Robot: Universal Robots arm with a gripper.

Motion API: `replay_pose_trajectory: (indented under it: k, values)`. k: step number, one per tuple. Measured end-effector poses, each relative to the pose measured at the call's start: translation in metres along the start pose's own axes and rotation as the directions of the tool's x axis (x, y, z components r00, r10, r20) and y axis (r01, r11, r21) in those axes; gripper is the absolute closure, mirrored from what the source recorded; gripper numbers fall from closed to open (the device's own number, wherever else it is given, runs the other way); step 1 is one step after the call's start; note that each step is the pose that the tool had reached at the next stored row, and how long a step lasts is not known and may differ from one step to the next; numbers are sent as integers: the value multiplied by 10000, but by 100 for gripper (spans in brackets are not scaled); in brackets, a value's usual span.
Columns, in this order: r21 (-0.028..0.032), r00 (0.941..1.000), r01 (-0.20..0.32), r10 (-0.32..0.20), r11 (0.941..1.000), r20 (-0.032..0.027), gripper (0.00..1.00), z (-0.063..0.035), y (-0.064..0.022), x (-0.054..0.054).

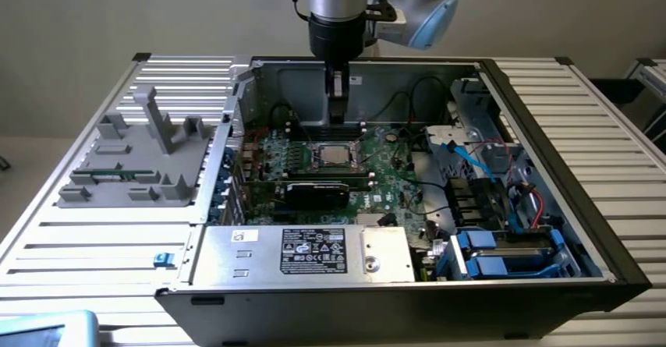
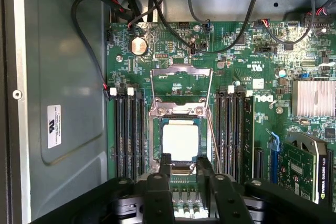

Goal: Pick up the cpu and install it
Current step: 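Close the cpu cover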

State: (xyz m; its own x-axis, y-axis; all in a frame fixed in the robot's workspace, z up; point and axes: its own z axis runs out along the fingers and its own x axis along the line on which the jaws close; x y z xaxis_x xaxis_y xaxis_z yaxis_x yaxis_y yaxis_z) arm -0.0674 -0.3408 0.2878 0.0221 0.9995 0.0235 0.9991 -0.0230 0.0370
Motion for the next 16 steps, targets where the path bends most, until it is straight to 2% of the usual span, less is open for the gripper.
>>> replay_pose_trajectory:
  k: [3, 4, 6, 10, 13, 16]
  values:
    - [0, 10000, 0, 0, 10000, 0, 80, 0, 0, 0]
    - [1, 10000, 0, 0, 10000, 1, 80, 0, 0, 0]
    - [0, 10000, 0, 0, 10000, 1, 89, 0, 0, 0]
    - [1, 10000, 2, -2, 10000, 1, 89, 0, 7, 0]
    - [0, 10000, -1, 1, 10000, 1, 89, 7, 70, 1]
    - [0, 10000, -21, 21, 10000, 3, 89, 54, 87, 1]
